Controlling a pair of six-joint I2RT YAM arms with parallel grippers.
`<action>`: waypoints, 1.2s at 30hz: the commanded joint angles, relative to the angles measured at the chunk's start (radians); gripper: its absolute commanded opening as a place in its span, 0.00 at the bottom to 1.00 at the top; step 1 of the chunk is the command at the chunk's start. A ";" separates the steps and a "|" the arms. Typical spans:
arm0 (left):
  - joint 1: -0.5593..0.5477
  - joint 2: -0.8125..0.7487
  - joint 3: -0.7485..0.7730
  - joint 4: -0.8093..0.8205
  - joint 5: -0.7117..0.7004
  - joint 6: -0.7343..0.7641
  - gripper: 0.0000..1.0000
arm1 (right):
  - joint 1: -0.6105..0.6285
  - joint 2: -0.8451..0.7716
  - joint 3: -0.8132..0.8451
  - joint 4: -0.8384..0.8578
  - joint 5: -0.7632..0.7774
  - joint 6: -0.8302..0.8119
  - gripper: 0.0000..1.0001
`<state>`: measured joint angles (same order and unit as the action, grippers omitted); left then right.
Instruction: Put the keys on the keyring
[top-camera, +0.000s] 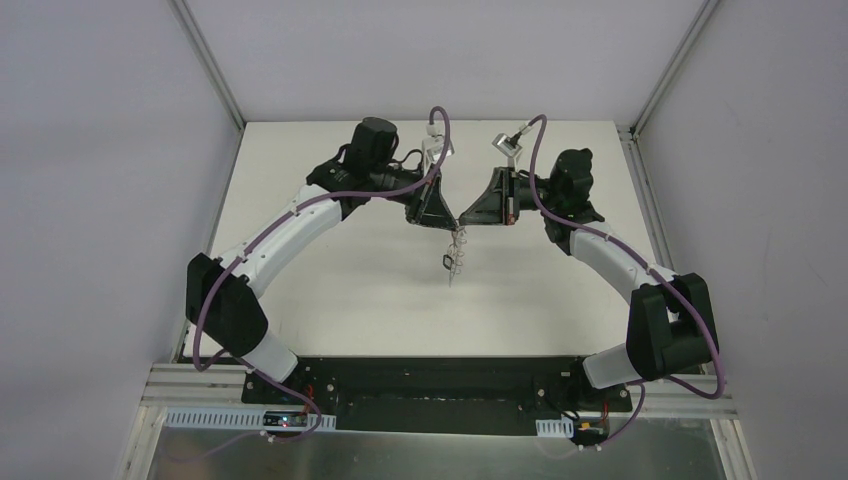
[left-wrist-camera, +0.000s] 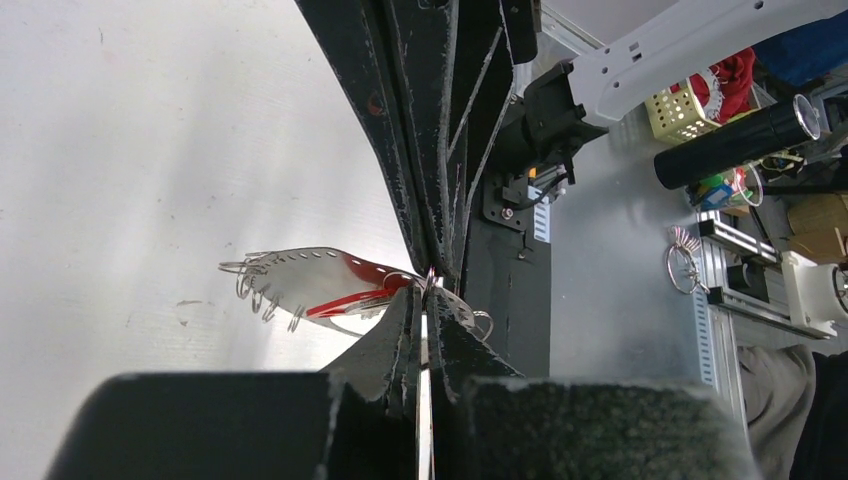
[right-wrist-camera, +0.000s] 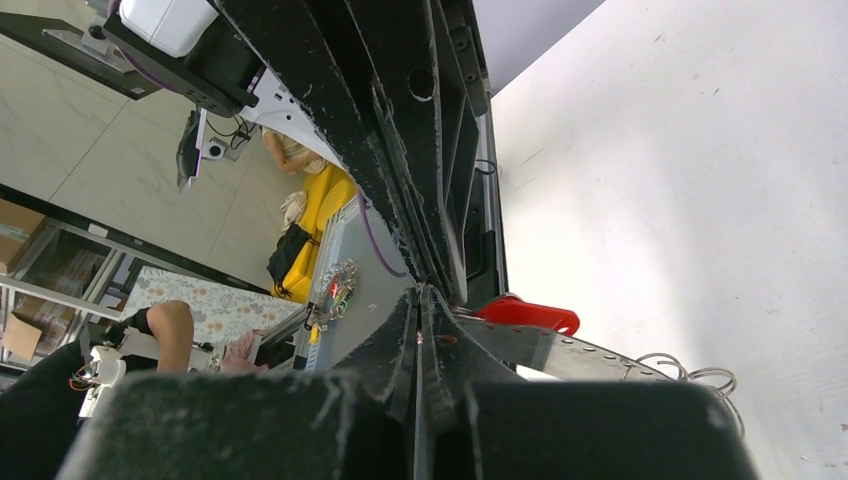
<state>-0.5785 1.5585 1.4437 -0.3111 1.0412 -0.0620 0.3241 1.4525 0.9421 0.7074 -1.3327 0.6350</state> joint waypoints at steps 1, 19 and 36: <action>-0.003 0.019 0.060 -0.009 0.039 -0.018 0.00 | -0.005 -0.027 -0.001 0.043 0.004 -0.036 0.00; -0.066 0.242 0.471 -0.799 -0.031 0.139 0.00 | 0.004 -0.095 0.097 -0.580 -0.023 -0.610 0.36; -0.069 0.267 0.482 -0.717 0.001 0.086 0.00 | 0.067 -0.048 0.057 -0.460 -0.053 -0.489 0.22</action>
<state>-0.6418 1.8294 1.8877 -1.0382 0.9943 0.0368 0.3824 1.4010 1.0016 0.1810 -1.3502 0.1204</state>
